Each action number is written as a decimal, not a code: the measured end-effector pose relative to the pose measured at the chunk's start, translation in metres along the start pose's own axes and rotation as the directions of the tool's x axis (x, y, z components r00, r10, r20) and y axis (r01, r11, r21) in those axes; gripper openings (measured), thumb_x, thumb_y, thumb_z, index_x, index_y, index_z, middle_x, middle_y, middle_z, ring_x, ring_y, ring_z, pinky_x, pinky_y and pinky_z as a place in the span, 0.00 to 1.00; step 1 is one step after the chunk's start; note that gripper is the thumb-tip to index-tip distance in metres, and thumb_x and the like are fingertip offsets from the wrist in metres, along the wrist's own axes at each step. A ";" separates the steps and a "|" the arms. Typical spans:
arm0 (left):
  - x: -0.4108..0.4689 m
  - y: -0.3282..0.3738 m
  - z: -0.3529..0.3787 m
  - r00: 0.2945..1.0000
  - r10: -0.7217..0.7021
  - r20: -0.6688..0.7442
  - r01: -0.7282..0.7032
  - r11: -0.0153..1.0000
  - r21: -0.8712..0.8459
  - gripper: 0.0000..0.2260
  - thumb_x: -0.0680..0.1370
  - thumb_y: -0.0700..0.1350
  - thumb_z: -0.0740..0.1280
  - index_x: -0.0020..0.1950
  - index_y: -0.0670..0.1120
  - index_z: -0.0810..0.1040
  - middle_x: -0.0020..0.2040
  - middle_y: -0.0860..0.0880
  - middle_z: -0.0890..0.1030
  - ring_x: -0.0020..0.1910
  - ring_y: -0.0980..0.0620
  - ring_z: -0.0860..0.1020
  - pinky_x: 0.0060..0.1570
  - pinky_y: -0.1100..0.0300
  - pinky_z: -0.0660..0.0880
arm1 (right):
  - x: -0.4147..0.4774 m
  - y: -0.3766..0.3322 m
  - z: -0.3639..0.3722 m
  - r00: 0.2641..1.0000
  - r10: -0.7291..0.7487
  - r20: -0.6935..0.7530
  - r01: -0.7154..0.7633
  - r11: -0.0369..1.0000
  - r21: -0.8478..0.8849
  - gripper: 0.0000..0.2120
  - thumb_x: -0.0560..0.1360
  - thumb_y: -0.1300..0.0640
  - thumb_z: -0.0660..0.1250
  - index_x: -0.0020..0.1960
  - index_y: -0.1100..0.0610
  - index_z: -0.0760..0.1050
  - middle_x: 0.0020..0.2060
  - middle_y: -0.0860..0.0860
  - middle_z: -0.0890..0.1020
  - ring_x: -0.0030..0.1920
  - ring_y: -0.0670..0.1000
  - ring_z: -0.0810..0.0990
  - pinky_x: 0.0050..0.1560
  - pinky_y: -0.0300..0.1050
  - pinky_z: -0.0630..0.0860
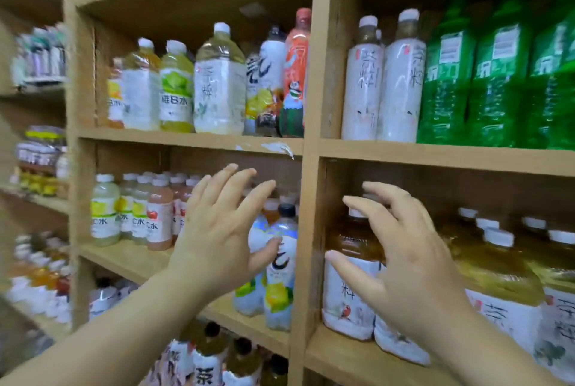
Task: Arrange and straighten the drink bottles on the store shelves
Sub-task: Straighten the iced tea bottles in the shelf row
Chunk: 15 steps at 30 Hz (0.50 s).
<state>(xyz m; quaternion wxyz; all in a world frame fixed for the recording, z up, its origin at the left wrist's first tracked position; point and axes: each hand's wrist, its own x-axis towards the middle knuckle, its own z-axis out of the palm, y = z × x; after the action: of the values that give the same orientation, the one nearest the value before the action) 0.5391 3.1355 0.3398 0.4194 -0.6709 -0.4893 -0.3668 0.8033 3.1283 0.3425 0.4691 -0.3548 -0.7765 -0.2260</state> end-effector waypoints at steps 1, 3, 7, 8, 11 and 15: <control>0.005 -0.014 -0.004 0.999 -0.044 -0.012 0.044 0.999 -0.015 0.33 0.69 0.63 0.70 0.70 0.47 0.76 0.68 0.42 0.76 0.70 0.36 0.72 0.67 0.37 0.69 | 0.013 -0.010 0.001 0.999 -0.021 -0.026 0.022 1.000 0.019 0.30 0.73 0.34 0.65 0.69 0.48 0.74 0.68 0.48 0.72 0.68 0.53 0.72 0.62 0.47 0.71; 0.016 -0.046 -0.011 0.992 -0.118 -0.049 0.114 0.991 -0.068 0.34 0.70 0.64 0.69 0.70 0.46 0.76 0.67 0.43 0.76 0.67 0.37 0.73 0.65 0.40 0.70 | 0.040 -0.029 0.005 0.997 -0.052 -0.064 0.056 0.997 0.060 0.29 0.72 0.35 0.66 0.67 0.49 0.76 0.66 0.47 0.73 0.66 0.52 0.74 0.61 0.44 0.70; 0.040 -0.108 -0.022 0.973 -0.216 -0.081 0.197 0.960 -0.200 0.34 0.71 0.65 0.67 0.73 0.49 0.72 0.67 0.47 0.75 0.65 0.43 0.72 0.65 0.45 0.70 | 0.097 -0.066 0.021 0.991 -0.098 -0.090 0.107 0.989 0.097 0.27 0.72 0.36 0.66 0.66 0.50 0.77 0.63 0.47 0.74 0.64 0.50 0.74 0.63 0.39 0.68; 0.046 -0.123 -0.023 0.970 -0.233 -0.070 0.210 0.946 -0.246 0.34 0.71 0.64 0.67 0.73 0.50 0.70 0.67 0.48 0.74 0.65 0.45 0.71 0.65 0.47 0.69 | 0.112 -0.075 0.027 0.991 -0.102 -0.082 0.110 0.989 0.095 0.27 0.73 0.36 0.66 0.66 0.50 0.77 0.62 0.46 0.74 0.64 0.49 0.74 0.64 0.41 0.68; 0.063 -0.169 -0.021 0.979 -0.202 -0.012 0.189 0.934 -0.304 0.35 0.71 0.67 0.63 0.75 0.51 0.68 0.68 0.50 0.73 0.68 0.48 0.70 0.66 0.51 0.67 | 0.153 -0.103 0.047 0.997 -0.061 -0.037 0.064 0.995 0.075 0.26 0.75 0.36 0.66 0.67 0.48 0.75 0.61 0.44 0.74 0.63 0.48 0.73 0.63 0.46 0.72; 0.082 -0.220 -0.013 0.991 -0.118 0.063 0.132 0.936 -0.326 0.34 0.77 0.65 0.67 0.78 0.51 0.64 0.74 0.50 0.70 0.73 0.49 0.68 0.70 0.52 0.65 | 0.202 -0.130 0.078 0.999 0.044 -0.005 -0.043 0.996 0.080 0.26 0.75 0.39 0.69 0.70 0.48 0.72 0.64 0.46 0.74 0.65 0.47 0.73 0.65 0.47 0.72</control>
<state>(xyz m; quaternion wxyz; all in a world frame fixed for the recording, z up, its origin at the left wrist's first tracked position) 0.3469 3.1894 0.4634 0.2667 -0.7067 -0.4717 -0.4549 0.5974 3.1660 0.4839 0.4906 -0.3518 -0.7753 -0.1856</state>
